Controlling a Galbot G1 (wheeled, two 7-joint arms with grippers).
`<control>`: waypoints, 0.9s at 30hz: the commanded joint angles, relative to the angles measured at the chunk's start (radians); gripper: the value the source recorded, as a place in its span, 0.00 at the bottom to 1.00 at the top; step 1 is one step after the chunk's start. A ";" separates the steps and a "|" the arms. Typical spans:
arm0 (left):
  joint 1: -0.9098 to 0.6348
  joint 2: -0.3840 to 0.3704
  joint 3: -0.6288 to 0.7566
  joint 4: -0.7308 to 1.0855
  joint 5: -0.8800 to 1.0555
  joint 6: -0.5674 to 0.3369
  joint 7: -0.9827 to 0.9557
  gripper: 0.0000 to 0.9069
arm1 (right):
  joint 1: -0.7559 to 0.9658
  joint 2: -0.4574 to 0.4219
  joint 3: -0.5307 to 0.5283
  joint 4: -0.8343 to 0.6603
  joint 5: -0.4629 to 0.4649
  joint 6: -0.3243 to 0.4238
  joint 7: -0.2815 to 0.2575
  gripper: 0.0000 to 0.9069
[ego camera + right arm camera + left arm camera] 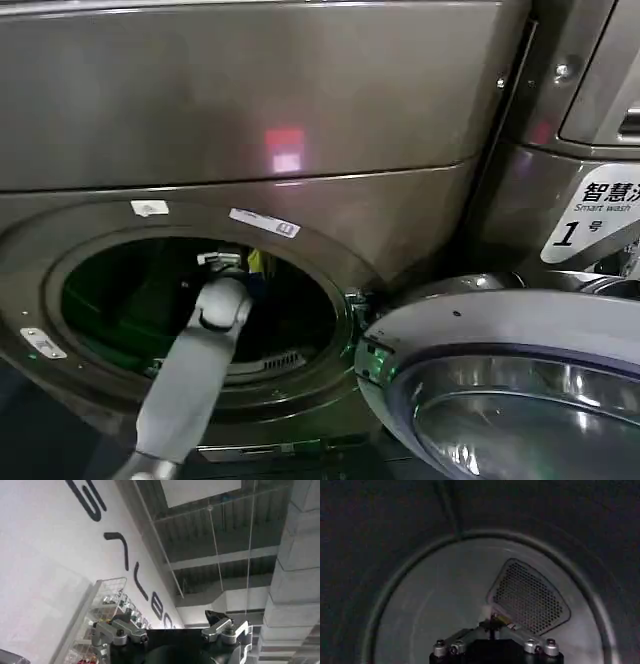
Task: Grasp the clothes from the dryer.
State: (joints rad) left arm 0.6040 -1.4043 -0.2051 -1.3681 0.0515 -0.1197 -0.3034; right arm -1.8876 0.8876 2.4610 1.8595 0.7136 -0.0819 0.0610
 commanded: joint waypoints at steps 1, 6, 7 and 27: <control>0.079 -0.018 -0.017 -0.033 -0.008 0.009 -0.089 0.00 | 0.000 -0.004 0.005 -0.007 -0.042 -0.020 -0.001 1.00; 0.081 -0.015 -0.014 -0.034 -0.020 0.019 -0.088 0.00 | 0.002 -0.012 -0.001 -0.018 -0.032 0.019 -0.003 1.00; 0.081 -0.014 -0.014 -0.031 -0.021 0.019 -0.088 0.00 | 0.001 -0.013 -0.001 -0.019 -0.031 0.020 -0.004 1.00; 0.085 -0.027 -0.007 -0.030 -0.012 0.015 -0.071 0.00 | -0.006 -0.014 0.024 -0.009 -0.014 0.002 -0.003 1.00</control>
State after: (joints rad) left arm 0.6878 -1.4311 -0.2112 -1.3989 0.0394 -0.1042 -0.3749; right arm -1.8934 0.8713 2.4840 1.8483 0.6993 -0.0749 0.0583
